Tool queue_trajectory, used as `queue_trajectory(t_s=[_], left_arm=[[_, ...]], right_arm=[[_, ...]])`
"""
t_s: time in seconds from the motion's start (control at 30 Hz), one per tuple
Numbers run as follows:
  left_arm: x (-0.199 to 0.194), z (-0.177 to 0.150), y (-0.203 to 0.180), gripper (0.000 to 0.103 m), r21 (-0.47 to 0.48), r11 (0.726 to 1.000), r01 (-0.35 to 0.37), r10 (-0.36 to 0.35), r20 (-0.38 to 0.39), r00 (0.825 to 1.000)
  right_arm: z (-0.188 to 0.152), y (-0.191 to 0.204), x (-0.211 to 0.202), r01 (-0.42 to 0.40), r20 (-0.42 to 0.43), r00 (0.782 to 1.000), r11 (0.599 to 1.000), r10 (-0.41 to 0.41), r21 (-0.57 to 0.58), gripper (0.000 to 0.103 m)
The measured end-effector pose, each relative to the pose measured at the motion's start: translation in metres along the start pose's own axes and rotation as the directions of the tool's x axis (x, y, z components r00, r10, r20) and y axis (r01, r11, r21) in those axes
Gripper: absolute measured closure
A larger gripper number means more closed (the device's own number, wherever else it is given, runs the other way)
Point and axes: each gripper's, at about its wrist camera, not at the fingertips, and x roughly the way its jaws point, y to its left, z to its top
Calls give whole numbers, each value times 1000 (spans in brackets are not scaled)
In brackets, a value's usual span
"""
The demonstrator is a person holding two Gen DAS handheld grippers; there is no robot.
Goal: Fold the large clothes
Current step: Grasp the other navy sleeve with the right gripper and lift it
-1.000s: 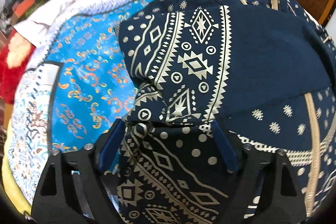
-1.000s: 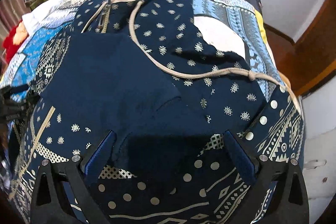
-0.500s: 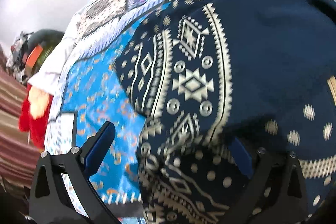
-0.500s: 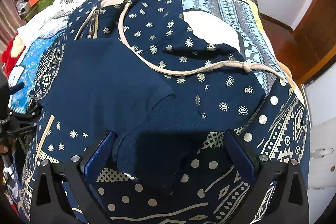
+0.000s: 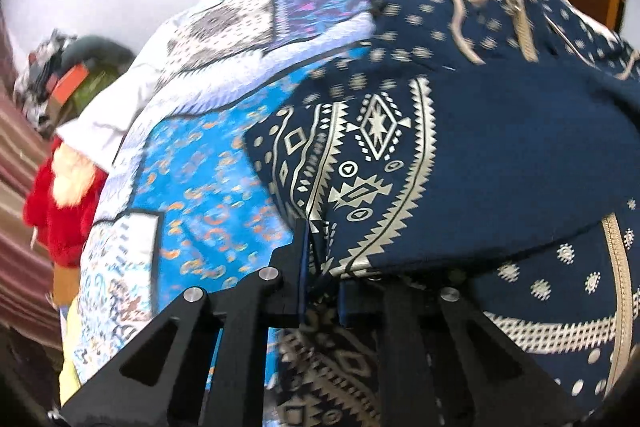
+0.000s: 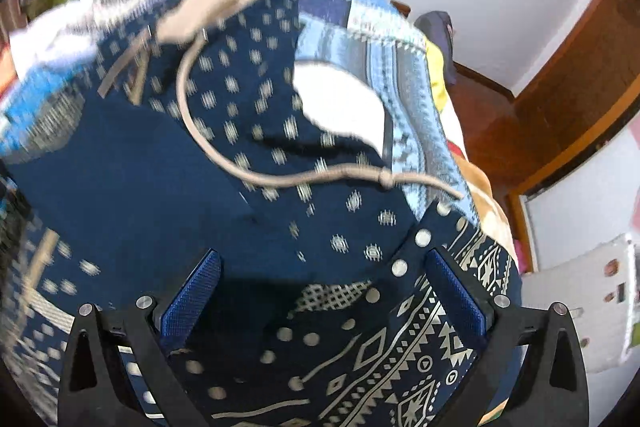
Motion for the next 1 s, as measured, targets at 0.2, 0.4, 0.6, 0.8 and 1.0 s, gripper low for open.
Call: queue_trajectory(t_s=[0.2,0.4,0.6,0.8,1.0], left_arm=[[22,-6,21,87,-24,999,41,-44,-130,991],[1,-27,26,52,-123,984,130,-150,-172,974],[-53,-19,18,42,-158,971,176,-196,-117,974],[-83,25,-5,31,-146,968,206,-213,-35,976],[-87,60,-58,21,-111,948,299,-302,-11,953]], right_arm=[[-11,-9,8,-15,-30,999,999,16,32,1],[-28,-43,-21,-98,-13,995,984,101,150,1],[-67,-99,-69,-170,76,985,938,154,301,1],[-114,-180,-80,-223,125,975,814,185,536,1],[-160,-244,-44,-192,73,977,686,199,701,1]])
